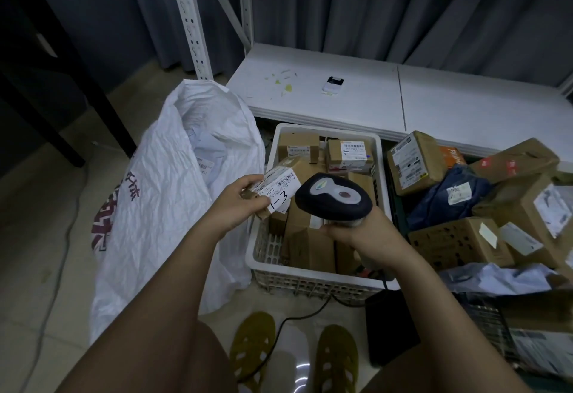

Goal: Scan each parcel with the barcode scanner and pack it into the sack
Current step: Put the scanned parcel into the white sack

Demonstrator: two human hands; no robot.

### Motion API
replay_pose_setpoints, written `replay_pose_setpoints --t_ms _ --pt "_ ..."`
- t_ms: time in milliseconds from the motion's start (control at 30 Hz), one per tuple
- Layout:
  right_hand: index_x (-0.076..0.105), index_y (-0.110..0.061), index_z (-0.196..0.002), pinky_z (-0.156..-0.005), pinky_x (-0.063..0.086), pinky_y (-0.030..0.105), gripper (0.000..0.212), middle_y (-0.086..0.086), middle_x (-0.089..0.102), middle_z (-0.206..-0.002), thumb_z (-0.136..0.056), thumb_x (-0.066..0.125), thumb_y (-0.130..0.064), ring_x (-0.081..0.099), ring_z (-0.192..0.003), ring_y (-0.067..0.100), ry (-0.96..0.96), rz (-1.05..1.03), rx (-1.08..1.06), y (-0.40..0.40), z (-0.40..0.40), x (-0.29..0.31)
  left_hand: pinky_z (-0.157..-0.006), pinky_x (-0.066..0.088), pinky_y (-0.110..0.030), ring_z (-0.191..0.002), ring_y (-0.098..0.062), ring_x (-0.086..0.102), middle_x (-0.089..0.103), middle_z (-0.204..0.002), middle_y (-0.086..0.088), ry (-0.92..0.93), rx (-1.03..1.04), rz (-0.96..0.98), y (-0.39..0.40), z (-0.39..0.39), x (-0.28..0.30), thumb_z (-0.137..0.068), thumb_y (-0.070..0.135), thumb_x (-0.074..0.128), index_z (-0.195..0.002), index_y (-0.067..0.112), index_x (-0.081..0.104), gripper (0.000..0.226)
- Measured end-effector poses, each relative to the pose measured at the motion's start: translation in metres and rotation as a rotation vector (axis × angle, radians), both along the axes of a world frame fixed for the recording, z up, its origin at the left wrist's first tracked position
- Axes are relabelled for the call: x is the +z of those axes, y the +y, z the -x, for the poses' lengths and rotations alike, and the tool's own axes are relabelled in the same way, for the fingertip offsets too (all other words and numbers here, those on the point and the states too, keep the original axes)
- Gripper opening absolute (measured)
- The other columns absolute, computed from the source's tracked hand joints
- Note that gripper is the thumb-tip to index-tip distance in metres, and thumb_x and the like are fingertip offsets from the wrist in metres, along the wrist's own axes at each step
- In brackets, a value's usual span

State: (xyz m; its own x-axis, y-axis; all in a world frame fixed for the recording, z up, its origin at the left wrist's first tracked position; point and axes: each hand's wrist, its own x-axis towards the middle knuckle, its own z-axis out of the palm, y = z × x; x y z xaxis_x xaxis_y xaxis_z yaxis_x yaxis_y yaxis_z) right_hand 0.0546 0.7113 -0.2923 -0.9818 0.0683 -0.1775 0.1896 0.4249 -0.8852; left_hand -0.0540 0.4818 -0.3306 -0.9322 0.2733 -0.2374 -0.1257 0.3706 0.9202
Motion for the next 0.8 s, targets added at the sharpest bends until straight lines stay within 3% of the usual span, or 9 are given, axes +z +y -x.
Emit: replay_pose_setpoints --t_ms 100,233,300,367,467,600,733,800 --pt "0.066 -0.020 -0.106 -0.066 0.053 0.018 0.030 0.009 0.069 -0.101 -0.080 0.078 -0.014 0.065 -0.093 0.018 -0.016 0.123 -0.069 -0.006 0.003 0.006 -0.088 0.053 -0.027 -0.103 -0.007 0.059 0.056 -0.122 0.004 0.006 0.108 -0.033 -0.005 0.001 0.003 -0.087 0.019 0.067 -0.132 0.024 0.052 0.047" --pt "0.061 -0.028 -0.098 -0.058 0.050 0.017 0.027 -0.006 0.066 -0.079 -0.083 0.076 -0.011 0.062 -0.071 0.008 0.021 0.275 -0.247 -0.021 0.022 0.007 -0.077 0.051 -0.022 -0.095 -0.006 0.060 0.056 -0.109 0.007 0.040 0.399 -0.153 -0.017 0.010 0.005 -0.087 0.018 0.067 -0.128 0.019 0.051 0.044" --pt "0.065 -0.015 -0.104 -0.057 0.051 0.026 0.025 0.000 0.066 -0.072 -0.082 0.077 -0.015 0.061 -0.064 0.015 -0.018 0.346 -0.342 -0.030 0.038 0.002 -0.075 0.051 -0.022 -0.094 -0.010 0.061 0.057 -0.110 0.006 0.031 0.529 -0.200 -0.026 0.017 0.005 -0.083 0.021 0.071 -0.127 0.019 0.051 0.048" --pt "0.066 -0.006 -0.102 -0.057 0.051 0.030 0.025 0.006 0.067 -0.073 -0.081 0.077 -0.017 0.061 -0.061 0.018 -0.098 0.462 -0.397 -0.040 0.060 -0.006 -0.084 0.052 -0.029 -0.101 -0.015 0.061 0.056 -0.121 0.001 0.046 0.602 -0.158 -0.035 0.028 -0.001 -0.072 0.034 0.073 -0.127 0.021 0.050 0.061" --pt "0.065 -0.004 -0.098 -0.060 0.055 0.033 0.017 0.015 0.067 -0.082 -0.084 0.072 -0.013 0.064 -0.068 0.023 -0.203 0.651 -0.393 -0.061 0.101 -0.014 -0.091 0.049 -0.032 -0.113 -0.019 0.055 0.050 -0.133 -0.002 0.107 0.551 0.036 -0.046 0.044 -0.005 -0.069 0.041 0.070 -0.131 0.024 0.049 0.068" --pt "0.062 -0.005 -0.095 -0.054 0.052 0.029 0.014 0.013 0.062 -0.079 -0.083 0.068 -0.009 0.060 -0.062 0.021 -0.257 0.648 -0.412 -0.082 0.172 -0.032 -0.102 0.045 -0.040 -0.121 -0.022 0.048 0.042 -0.138 -0.004 0.202 0.495 0.127 -0.051 0.072 -0.010 -0.076 0.037 0.071 -0.135 0.023 0.046 0.066" --pt "0.056 -0.005 -0.118 -0.060 0.052 0.031 0.046 0.011 0.063 -0.091 -0.078 0.074 -0.017 0.061 -0.070 0.023 -0.274 0.520 -0.524 -0.093 0.243 -0.076 -0.107 0.040 -0.041 -0.127 -0.025 0.043 0.038 -0.141 -0.004 0.328 0.436 0.207 -0.052 0.103 -0.022 -0.082 0.029 0.070 -0.138 0.020 0.044 0.063" --pt "0.049 -0.007 -0.127 -0.072 0.054 0.038 0.061 0.013 0.062 -0.102 -0.075 0.079 -0.018 0.063 -0.080 0.027 -0.240 0.483 -0.550 -0.101 0.266 -0.097 -0.107 0.039 -0.039 -0.127 -0.024 0.042 0.040 -0.140 -0.005 0.396 0.399 0.265 -0.054 0.116 -0.031 -0.082 0.030 0.070 -0.138 0.018 0.045 0.062"
